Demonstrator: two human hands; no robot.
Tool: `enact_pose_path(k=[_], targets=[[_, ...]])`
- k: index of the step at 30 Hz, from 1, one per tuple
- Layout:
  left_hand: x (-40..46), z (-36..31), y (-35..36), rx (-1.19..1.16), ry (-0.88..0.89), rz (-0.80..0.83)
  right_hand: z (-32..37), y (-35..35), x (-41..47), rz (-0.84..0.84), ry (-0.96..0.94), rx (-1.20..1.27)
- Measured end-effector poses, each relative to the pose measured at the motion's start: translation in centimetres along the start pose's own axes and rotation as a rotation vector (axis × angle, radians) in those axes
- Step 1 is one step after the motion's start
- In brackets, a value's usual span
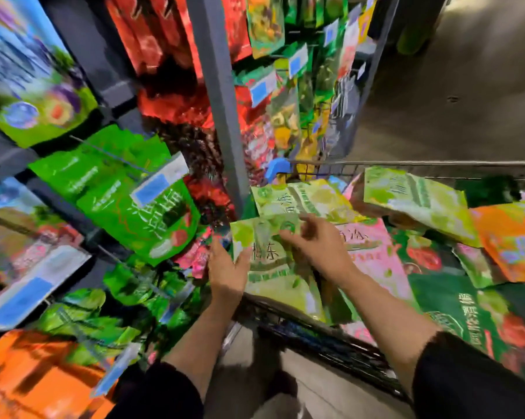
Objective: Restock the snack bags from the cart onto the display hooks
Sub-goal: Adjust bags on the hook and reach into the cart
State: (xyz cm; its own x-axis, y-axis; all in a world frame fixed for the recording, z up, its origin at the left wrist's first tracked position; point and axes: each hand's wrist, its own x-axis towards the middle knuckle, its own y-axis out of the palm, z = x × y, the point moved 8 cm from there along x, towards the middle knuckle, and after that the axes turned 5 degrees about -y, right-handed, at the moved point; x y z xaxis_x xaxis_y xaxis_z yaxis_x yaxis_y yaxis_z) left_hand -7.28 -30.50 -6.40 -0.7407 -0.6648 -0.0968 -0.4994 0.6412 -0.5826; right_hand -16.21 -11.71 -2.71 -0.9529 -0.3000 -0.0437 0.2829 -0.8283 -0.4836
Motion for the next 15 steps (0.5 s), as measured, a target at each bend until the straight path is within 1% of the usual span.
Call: enact_pose_path(k=[3,5,7,8,11,13,15], targets=[[0.9,0.2,-0.1,-0.124,0.116,-0.042,0.5,2.4,2.0,-0.021,0.036,0.067],[1.3,-0.3,0.1,-0.248,0.119,0.0,0.3,2.1,2.3,-0.062,0.05,0.11],[1.8,-1.2,0.2,-0.35,0.122,0.043,-0.4,1.3,2.3,-0.076,0.099,0.223],[2.0,-1.6,-0.1,-0.361,0.126,0.033,-0.7,0.7,2.3,-0.076,0.124,0.29],[2.1,-3.8,-0.6,-0.351,0.262,0.046,-1.1,-0.9,2.9,-0.091,0.198,0.499],[1.9,-5.9,-0.2,-0.352,0.323,0.114,-0.9,-1.9,3.2,-0.098,0.238,0.583],[1.4,-7.9,1.3,-0.391,0.321,0.217,-0.8,-3.2,3.5,-0.14,0.247,0.61]])
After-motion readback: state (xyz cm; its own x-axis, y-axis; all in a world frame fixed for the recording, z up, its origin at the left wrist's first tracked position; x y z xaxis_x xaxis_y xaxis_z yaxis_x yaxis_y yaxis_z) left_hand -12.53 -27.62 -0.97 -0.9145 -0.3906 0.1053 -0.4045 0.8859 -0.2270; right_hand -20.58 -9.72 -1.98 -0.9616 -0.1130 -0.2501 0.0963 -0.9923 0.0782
